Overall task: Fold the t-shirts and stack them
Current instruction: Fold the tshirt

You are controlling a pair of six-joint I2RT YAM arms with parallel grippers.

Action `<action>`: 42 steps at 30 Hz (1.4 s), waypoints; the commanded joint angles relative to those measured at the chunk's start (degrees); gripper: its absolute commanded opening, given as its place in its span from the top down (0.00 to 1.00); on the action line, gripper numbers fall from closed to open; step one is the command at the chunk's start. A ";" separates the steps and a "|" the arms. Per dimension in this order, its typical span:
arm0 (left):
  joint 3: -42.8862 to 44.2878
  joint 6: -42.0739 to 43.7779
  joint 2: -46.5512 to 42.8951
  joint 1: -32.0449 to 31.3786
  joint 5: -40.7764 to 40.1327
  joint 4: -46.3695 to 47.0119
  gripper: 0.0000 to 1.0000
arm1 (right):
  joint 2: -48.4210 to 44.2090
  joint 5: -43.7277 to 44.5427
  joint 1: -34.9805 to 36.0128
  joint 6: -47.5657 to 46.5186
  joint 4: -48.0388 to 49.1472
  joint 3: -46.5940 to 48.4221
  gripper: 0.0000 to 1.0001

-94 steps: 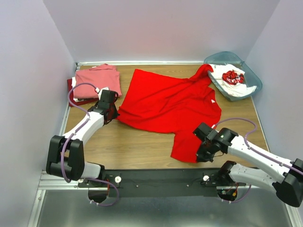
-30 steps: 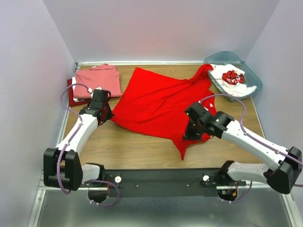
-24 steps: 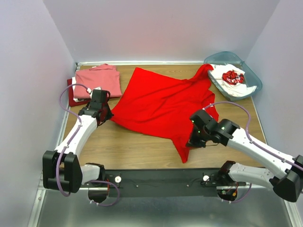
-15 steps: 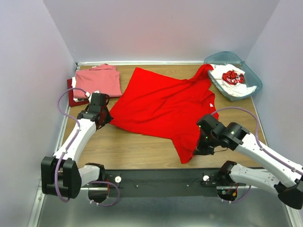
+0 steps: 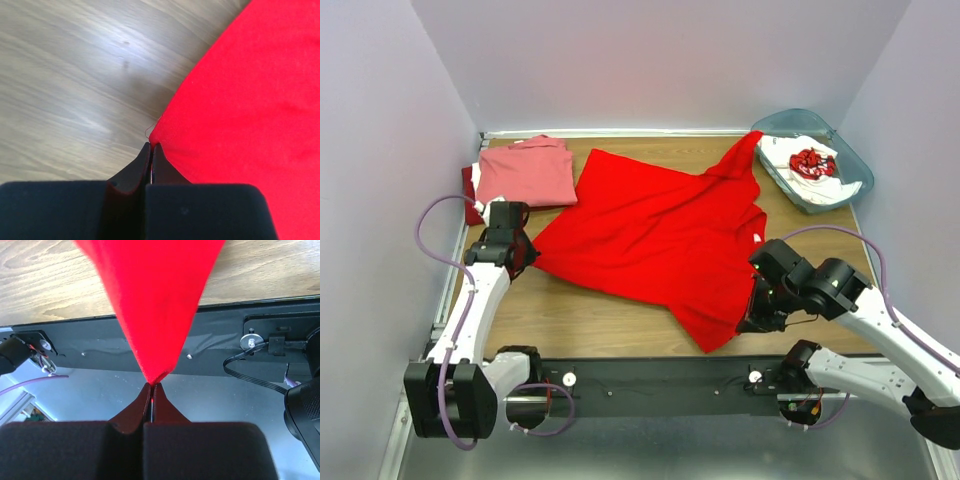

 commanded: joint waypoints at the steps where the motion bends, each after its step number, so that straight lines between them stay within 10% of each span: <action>1: 0.96 2.45 -1.80 1.73 -1.35 -1.21 1.00 | 0.43 -1.05 0.36 0.65 -3.86 1.95 0.99; 11: 0.08 2.45 1.36 1.74 7.35 4.50 1.00 | 4.56 4.31 0.36 2.59 11.33 2.22 0.99; 24: 7.55 3.51 16.11 1.73 8.93 12.86 1.00 | 13.70 33.74 -0.77 0.05 21.88 1.69 1.00; 42: 15.11 5.00 26.15 1.74 11.13 16.02 1.00 | 21.96 31.39 -15.72 -15.08 30.86 5.82 1.00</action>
